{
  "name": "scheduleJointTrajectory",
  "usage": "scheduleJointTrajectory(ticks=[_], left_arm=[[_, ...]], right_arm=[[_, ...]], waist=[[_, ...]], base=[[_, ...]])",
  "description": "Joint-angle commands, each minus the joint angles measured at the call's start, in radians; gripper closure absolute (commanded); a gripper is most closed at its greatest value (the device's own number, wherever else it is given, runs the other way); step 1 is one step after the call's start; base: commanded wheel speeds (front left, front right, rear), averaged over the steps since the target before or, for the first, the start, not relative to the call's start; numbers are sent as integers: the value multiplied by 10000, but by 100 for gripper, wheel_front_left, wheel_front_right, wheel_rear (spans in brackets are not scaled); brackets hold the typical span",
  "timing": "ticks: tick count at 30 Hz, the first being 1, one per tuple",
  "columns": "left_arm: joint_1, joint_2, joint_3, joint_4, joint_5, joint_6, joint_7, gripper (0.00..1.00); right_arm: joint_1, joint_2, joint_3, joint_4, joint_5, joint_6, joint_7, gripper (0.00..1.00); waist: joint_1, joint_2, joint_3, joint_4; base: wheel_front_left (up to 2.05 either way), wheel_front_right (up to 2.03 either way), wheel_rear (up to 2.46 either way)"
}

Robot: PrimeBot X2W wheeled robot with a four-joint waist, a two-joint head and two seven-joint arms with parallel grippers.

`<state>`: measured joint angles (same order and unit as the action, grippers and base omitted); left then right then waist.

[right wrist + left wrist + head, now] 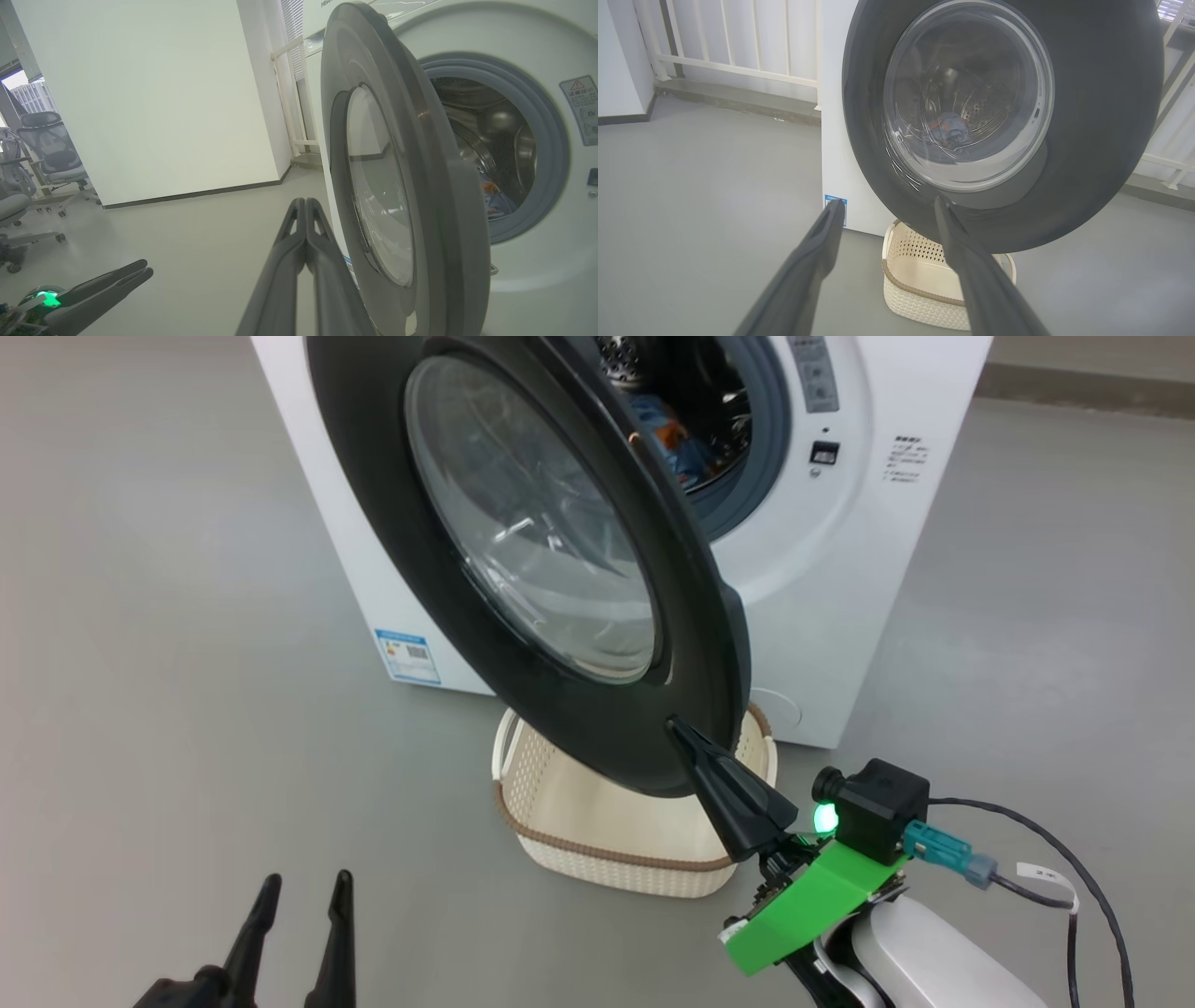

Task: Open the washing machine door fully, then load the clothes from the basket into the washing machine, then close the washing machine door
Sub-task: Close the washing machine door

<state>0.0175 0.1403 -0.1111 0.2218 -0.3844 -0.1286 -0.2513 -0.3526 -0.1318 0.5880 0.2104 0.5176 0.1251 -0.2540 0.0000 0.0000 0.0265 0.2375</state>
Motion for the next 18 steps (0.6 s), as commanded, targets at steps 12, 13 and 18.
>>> scheduleJointTrajectory(ticks=[12, 13, 18], left_arm=[[-968, -204, 208, -217, -76, -21, -105, 0], [-1012, -220, 194, -212, -82, -21, -105, 0], [-1207, -280, 129, -200, -113, -21, -105, 0]], right_arm=[[-707, -30, 452, 1572, 408, 56, -78, 100], [-775, -31, 430, 1666, 428, 56, -78, 100], [-1066, -43, 168, 1996, 455, 56, -78, 100]], waist=[[0, 0, 881, 406], [0, 0, 931, 419], [0, 0, 1160, 487]], base=[[0, 0, 0], [0, 0, 0], [0, 0, 0]])
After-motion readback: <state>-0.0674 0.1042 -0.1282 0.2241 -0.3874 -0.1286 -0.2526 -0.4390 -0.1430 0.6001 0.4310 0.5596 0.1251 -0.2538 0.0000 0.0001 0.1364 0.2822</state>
